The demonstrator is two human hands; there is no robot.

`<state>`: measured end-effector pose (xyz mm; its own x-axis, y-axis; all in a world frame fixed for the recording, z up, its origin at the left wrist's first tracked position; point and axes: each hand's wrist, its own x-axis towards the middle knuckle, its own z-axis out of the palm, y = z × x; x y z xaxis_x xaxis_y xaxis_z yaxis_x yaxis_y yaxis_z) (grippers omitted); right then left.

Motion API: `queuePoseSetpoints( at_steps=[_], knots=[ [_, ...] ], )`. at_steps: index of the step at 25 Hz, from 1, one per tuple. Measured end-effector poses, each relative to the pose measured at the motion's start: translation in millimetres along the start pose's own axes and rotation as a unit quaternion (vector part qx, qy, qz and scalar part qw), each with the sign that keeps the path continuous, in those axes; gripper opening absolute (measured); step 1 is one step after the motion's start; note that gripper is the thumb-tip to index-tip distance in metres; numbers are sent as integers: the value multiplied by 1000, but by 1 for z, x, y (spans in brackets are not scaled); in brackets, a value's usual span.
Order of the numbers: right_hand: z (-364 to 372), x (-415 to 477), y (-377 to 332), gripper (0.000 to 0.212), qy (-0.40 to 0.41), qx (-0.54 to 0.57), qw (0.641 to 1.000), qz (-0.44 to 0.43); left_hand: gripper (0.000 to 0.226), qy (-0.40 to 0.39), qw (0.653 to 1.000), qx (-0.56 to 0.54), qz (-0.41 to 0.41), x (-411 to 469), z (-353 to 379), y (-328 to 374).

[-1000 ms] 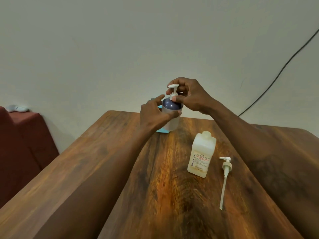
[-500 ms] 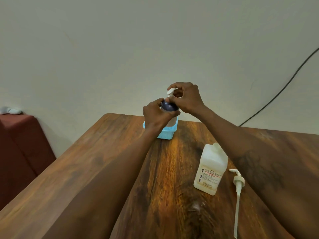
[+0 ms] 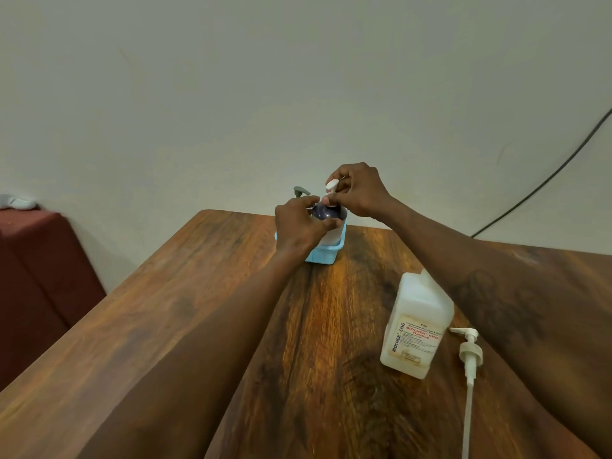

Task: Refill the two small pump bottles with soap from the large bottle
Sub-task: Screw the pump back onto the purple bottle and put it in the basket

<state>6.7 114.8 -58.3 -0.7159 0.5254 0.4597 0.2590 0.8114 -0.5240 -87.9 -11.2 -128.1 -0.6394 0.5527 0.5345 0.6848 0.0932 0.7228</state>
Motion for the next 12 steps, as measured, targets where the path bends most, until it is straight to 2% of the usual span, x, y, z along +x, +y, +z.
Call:
queuePoseSetpoints(
  at_steps=[5,8,12],
  knots=[
    [5,5,1,21,-43,0,998,46,44,-8,1000,6,1,-5,3,-3],
    [3,7,0,24,-55,0,995,78,46,-2,1000,26,-18,-5,6,0],
    [0,9,0,24,-82,-17,993,79,43,-6,999,34,-27,-4,10,4]
  ],
)
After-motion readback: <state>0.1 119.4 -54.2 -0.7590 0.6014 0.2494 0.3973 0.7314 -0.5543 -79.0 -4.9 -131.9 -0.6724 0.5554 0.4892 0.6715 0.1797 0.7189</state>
